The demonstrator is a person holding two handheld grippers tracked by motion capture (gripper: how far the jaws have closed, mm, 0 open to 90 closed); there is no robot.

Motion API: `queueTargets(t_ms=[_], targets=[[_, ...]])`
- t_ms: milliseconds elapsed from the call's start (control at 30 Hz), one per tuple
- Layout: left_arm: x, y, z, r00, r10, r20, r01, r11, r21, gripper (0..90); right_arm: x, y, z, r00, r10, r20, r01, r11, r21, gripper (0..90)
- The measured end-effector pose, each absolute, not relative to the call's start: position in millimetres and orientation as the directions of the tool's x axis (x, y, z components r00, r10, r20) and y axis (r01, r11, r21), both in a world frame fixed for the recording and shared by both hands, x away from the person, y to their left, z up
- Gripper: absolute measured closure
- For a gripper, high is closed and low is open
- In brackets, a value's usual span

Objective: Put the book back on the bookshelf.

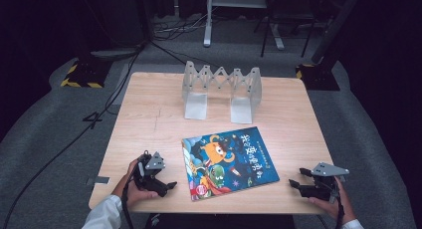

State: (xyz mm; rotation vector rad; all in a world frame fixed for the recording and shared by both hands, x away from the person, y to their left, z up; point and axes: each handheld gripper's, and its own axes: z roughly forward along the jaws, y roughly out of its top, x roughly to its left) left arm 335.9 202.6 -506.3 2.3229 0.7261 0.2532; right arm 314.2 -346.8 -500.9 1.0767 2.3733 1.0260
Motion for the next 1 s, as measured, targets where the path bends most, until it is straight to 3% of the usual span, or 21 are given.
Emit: queueTargets(t_ms=[333,633,1000], targets=[[336.5,187.4,-506.4,0.845,0.535,-0.019,0.411,-0.626,0.663,0.2,316.4,-310.1,-501.2,-0.723,0.69,-0.011,0.464,0.498,0.732,34.3],[330.6,156.2,-506.3,0.874,0.485,-0.017,0.373,-0.648,0.664,0.2,321.8,-308.2,-501.4,-0.695,0.719,-0.012,0.485,0.482,0.73,30.2],[320.6,133.3,-506.4,0.896,0.444,-0.022,0.345,-0.662,0.665,0.1,328.3,-316.5,-501.0,-0.635,0.771,-0.05,0.497,0.458,0.737,32.3]])
